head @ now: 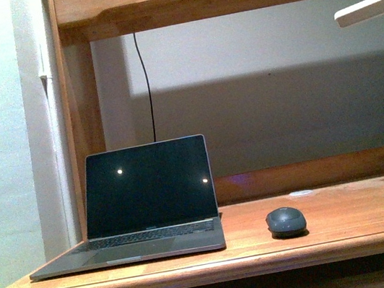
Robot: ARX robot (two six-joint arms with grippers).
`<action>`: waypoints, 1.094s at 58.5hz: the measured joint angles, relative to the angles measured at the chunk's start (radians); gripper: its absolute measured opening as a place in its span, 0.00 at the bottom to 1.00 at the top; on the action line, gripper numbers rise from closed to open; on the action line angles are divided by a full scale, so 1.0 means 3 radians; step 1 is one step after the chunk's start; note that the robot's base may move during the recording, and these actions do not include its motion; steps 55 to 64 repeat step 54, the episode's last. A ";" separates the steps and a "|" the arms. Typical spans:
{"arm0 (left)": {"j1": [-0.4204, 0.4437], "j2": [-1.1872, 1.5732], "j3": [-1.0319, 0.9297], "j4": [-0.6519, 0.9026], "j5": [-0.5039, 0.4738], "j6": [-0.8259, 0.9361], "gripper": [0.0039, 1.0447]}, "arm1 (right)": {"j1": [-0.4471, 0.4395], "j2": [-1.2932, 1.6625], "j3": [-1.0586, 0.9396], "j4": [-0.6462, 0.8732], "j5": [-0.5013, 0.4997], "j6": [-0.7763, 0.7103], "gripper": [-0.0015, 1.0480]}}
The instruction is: Place mouse
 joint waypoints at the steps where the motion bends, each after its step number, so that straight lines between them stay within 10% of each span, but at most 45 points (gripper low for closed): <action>1: 0.0000 0.0000 0.0000 0.0000 0.0000 0.0000 0.93 | 0.0000 0.0000 0.0000 0.0000 0.0000 0.0000 0.30; 24: -0.0001 0.0000 0.0000 0.0000 0.0000 -0.0001 0.93 | 0.0000 0.0000 0.0000 0.0000 0.0000 0.0001 0.94; 64: 0.0000 0.0000 0.0000 0.0000 0.0000 0.0000 0.93 | 0.0000 0.0000 0.0000 0.0000 0.0000 0.0000 0.93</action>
